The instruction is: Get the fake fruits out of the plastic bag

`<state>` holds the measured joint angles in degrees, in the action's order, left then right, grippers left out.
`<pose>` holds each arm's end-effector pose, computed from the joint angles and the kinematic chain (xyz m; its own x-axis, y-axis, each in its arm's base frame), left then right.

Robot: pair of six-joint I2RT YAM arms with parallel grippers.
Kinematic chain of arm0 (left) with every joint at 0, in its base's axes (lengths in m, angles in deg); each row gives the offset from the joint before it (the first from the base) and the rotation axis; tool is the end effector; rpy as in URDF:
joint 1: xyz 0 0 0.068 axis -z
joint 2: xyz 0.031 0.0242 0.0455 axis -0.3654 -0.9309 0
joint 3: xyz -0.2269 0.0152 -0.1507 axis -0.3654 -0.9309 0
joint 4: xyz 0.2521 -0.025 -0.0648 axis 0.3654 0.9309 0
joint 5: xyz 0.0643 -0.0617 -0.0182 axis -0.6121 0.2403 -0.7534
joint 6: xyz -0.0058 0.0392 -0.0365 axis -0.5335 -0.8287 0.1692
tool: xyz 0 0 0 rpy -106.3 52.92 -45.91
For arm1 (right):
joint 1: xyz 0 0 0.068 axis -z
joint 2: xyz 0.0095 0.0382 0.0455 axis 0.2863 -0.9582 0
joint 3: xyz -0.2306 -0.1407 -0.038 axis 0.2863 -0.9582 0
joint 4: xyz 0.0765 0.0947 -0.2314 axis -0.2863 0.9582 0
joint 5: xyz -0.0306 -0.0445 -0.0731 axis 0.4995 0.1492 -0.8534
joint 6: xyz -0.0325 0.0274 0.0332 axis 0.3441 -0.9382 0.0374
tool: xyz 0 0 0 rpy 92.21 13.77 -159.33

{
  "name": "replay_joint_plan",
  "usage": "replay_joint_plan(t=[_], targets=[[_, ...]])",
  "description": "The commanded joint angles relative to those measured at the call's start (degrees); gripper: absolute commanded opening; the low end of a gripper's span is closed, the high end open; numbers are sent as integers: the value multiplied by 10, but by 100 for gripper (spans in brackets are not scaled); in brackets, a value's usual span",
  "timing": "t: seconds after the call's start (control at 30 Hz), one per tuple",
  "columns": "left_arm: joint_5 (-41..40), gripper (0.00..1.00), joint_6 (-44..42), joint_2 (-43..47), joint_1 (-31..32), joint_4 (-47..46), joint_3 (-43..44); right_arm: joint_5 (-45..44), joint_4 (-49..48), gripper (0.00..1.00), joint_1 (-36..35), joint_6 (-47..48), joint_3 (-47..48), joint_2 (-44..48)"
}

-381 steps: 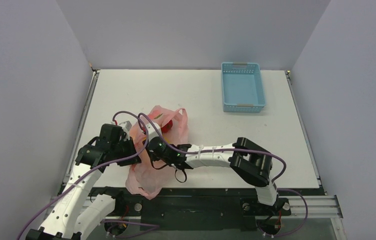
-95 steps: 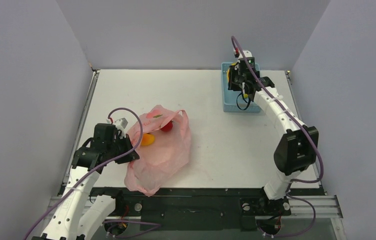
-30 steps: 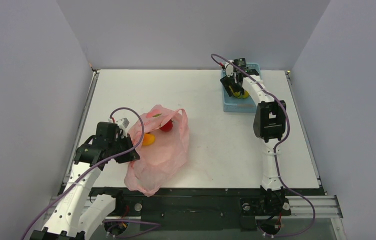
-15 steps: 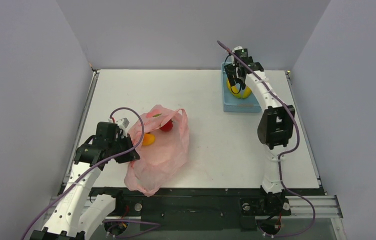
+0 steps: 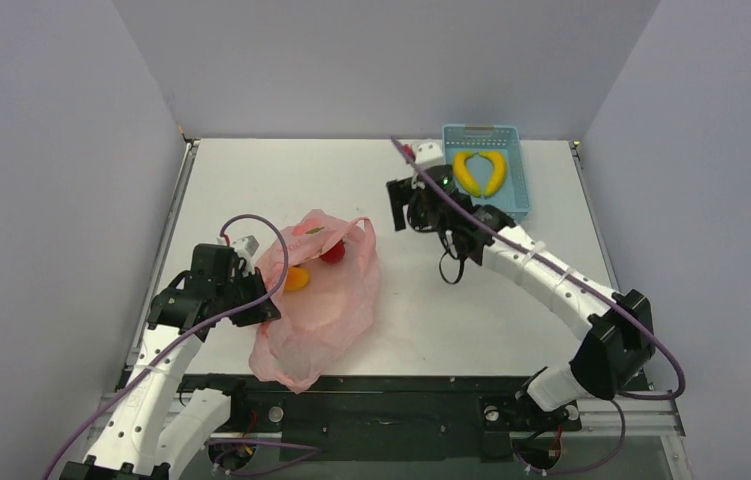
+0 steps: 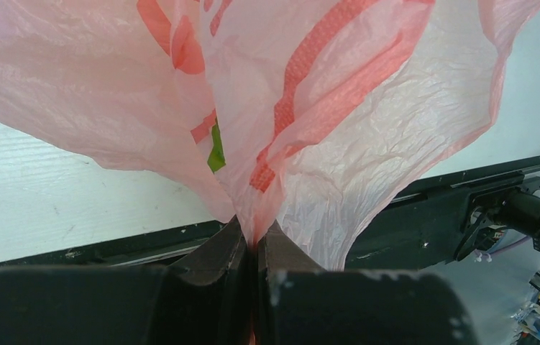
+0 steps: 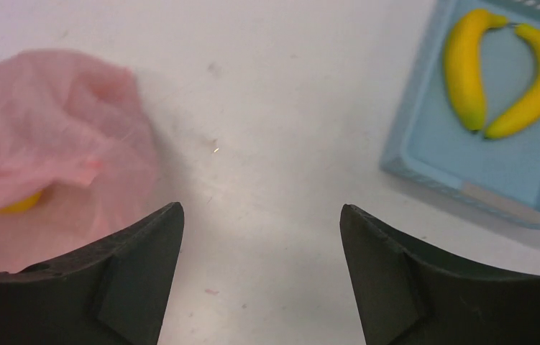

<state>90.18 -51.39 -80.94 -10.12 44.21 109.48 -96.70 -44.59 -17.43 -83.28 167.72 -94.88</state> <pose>0.1370 -0.0368 0.2727 -0.8829 -0.2350 -0.4065 -0.0438 0.9033 -0.4269 0.2923 0.1896 0.3483 -0.4995 -0.1144 -0.8587 -0.3291 0.9420 0.0659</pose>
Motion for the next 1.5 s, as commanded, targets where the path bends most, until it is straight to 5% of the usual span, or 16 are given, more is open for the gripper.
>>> replay_joint_plan(t=[0.0, 0.3, 0.53, 0.97, 1.47], targets=[[15, 1, -13, 4, 0, -29, 14, 10, -102, 75, -94, -30, -88, 79], [12, 1, -11, 9, 0, -29, 14, 69, -235, 72, -288, 6, -199, 161], [10, 1, -11, 16, 1, -28, 14, 174, -422, 69, -310, -31, -237, 33], [-3, 1, -6, 26, 1, -26, 15, 139, -449, 72, -315, 35, -124, -206], [1, 1, -7, 13, 1, -24, 14, 64, -545, 75, -308, 120, -46, -330]])
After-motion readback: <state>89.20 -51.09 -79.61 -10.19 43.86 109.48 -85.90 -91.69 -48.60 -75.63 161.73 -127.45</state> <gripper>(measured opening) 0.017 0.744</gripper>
